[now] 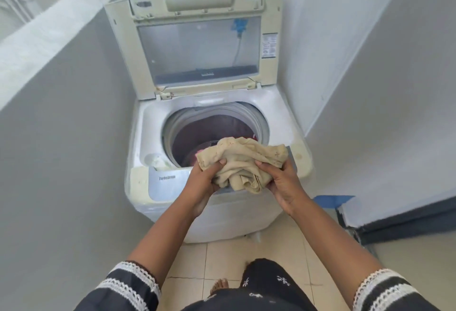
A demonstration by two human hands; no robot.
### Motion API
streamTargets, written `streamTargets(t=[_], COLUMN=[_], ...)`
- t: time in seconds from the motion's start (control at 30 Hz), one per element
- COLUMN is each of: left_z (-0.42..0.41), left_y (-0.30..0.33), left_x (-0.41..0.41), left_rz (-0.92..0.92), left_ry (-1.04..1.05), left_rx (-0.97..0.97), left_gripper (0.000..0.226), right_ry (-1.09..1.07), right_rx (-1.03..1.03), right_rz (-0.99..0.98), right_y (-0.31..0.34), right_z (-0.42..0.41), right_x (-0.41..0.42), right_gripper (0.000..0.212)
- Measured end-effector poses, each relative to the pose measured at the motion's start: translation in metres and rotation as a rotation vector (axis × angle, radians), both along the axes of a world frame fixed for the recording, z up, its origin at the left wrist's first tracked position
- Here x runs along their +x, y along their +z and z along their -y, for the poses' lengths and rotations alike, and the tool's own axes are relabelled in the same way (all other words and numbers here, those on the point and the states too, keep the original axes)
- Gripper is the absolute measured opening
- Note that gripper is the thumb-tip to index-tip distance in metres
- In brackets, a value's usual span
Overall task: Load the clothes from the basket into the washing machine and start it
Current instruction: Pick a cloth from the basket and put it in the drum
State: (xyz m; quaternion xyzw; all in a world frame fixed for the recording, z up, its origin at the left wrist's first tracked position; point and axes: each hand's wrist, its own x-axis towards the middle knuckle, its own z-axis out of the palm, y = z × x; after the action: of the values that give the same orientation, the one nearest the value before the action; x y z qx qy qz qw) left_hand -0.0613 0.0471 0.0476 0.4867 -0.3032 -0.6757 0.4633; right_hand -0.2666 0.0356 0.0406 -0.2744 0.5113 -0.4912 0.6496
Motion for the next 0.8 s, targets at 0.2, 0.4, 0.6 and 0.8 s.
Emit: streamTargets(t=[0.2, 0.4, 0.6, 0.8], left_z=[0.056, 0.114, 0.164, 0.19], left_y=[-0.027, -0.051, -0.065, -0.069], left_x=[0.021, 0.029, 0.035, 0.043], left_rz=[-0.031, -0.035, -0.089, -0.101], left_ry=[0.148, 0.317, 0.477, 0.686], left_rx=[0.1, 0.285, 0.396, 0.309], left_gripper=[0.041, 0.045, 0.066, 0.078], right_ry=[0.159, 0.29, 0.409, 0.338], right_rx=[0.115, 0.272, 0.339, 0.31], right_rz=[-0.023, -0.099, -0.081, 0.064], right_y=[-0.012, -0.041, -0.067, -0.07], right_z=[0.082, 0.166, 0.218, 0.242], right_x=[0.023, 0.038, 0.059, 0.075], right_gripper=[0.053, 0.048, 0.065, 0.085])
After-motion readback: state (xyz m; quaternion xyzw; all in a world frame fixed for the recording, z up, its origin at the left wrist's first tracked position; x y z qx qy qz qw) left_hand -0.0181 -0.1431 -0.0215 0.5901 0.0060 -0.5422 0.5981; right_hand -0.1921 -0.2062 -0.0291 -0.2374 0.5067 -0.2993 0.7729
